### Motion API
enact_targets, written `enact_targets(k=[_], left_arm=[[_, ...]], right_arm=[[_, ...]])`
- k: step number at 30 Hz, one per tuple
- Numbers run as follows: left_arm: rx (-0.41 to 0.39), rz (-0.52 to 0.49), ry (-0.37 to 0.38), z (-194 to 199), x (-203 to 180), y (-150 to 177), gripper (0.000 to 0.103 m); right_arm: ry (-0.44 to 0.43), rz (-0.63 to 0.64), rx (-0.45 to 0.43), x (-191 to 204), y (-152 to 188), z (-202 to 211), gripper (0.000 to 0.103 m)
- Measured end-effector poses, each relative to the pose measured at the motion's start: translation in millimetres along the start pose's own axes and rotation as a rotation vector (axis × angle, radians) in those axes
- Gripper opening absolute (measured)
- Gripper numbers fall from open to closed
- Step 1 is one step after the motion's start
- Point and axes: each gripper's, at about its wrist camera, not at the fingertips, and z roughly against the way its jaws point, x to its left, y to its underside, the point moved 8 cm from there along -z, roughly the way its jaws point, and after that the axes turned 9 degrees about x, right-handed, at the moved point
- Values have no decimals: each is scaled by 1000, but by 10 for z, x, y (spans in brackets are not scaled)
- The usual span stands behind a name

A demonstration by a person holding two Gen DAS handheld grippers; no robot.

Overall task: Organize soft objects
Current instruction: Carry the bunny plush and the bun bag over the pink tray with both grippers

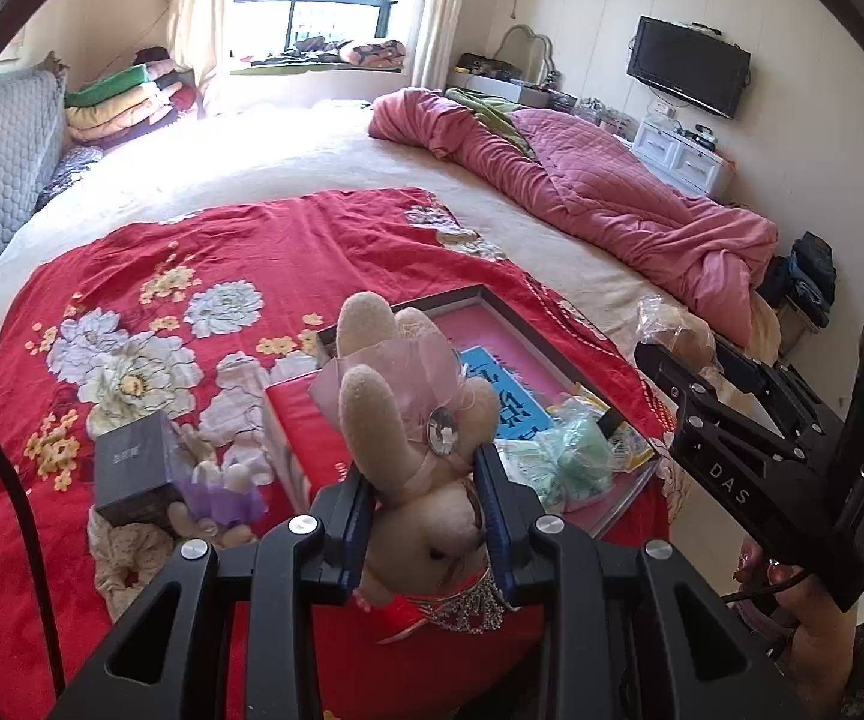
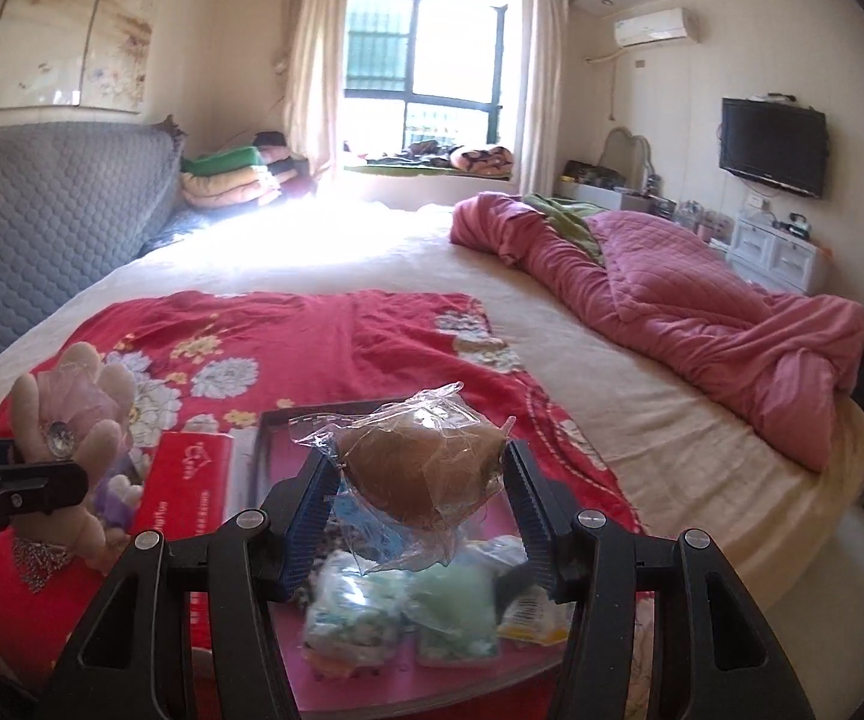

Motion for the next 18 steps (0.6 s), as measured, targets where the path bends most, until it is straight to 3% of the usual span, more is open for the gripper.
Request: enact_targets(k=[6,11,18], left_arm=[[61,-45,13,-333,-269,-74,33],[126,-42,30,-637,-319,-128,33],[233,-7,53,-1066,-336,-185,33]], right_arm=[[51,-94,32,-455,123,-110,58],[34,-97,26,-466,130,-133,58],[76,-151,67,-636,192,-302,58]])
